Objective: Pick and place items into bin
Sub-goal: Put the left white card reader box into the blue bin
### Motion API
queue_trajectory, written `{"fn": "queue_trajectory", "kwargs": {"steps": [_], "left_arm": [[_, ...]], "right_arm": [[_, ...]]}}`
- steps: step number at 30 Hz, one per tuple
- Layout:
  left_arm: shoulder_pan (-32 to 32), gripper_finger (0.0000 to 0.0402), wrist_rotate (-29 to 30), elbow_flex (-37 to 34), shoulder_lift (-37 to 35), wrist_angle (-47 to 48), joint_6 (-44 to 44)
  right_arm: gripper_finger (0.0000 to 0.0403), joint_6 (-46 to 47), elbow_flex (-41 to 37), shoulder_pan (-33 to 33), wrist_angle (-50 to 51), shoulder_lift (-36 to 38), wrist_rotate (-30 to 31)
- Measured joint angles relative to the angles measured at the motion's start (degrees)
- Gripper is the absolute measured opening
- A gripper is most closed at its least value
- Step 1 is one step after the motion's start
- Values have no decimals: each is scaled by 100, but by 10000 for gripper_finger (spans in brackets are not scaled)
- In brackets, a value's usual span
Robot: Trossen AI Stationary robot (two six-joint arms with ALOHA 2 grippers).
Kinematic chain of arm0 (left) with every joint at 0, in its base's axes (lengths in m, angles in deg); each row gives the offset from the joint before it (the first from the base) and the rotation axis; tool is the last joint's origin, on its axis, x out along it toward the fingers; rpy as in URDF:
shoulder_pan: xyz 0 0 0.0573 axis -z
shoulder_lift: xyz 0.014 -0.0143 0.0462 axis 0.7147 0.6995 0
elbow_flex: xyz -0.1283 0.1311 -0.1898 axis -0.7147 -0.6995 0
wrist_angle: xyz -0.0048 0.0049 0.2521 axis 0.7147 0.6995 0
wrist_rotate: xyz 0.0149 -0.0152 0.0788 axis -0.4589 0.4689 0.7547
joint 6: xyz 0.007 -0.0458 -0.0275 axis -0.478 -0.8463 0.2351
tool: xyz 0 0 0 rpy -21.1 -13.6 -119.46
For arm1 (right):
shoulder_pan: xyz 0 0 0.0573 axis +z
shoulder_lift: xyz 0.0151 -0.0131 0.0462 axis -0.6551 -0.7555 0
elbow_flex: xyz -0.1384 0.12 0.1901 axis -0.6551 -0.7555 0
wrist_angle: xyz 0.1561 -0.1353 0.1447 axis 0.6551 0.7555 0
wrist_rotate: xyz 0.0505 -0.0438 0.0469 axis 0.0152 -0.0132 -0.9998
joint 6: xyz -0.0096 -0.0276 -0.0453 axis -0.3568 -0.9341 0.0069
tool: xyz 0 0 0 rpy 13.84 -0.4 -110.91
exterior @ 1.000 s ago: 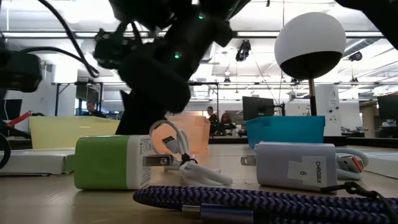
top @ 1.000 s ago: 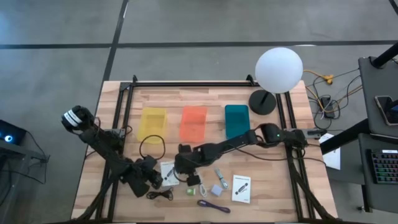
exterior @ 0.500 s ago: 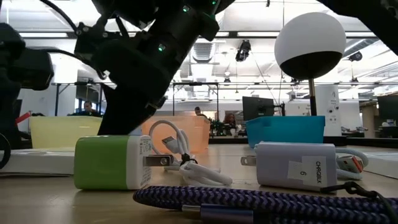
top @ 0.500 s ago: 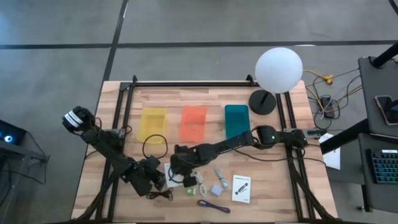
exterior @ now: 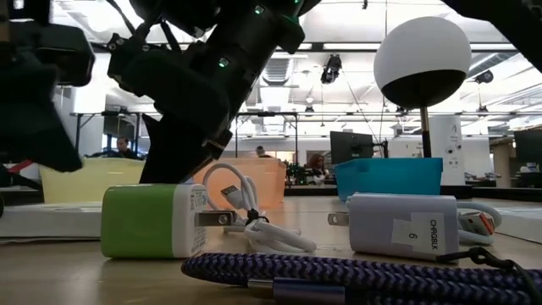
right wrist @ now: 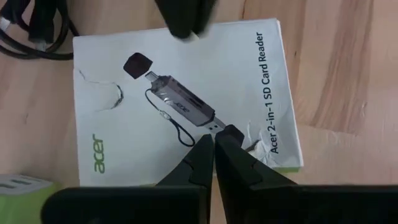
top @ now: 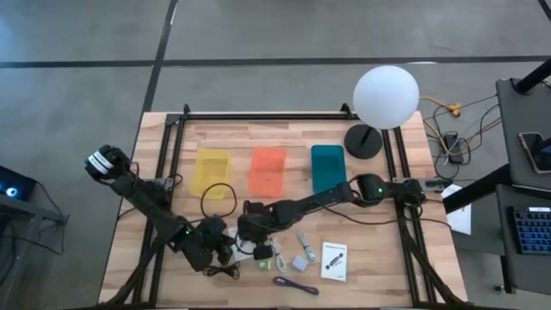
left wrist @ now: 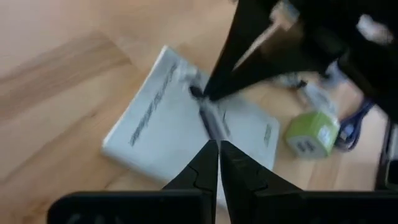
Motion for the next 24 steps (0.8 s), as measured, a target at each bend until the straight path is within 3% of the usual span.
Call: {"fn": "queue_trajectory", "kwargs": {"steps": [5, 15, 24], "left_arm": [[137, 2, -188, -1, -17, 203, 16], [199, 2, -488, -68, -6, 693, -279], [196, 2, -566, -72, 393, 231, -285]], "right_arm": [[9, -300, -26, 26, 153, 315, 471], [9, -291, -138, 196, 351, 368, 429], [9, -175, -559, 243, 236, 355, 421]]}}
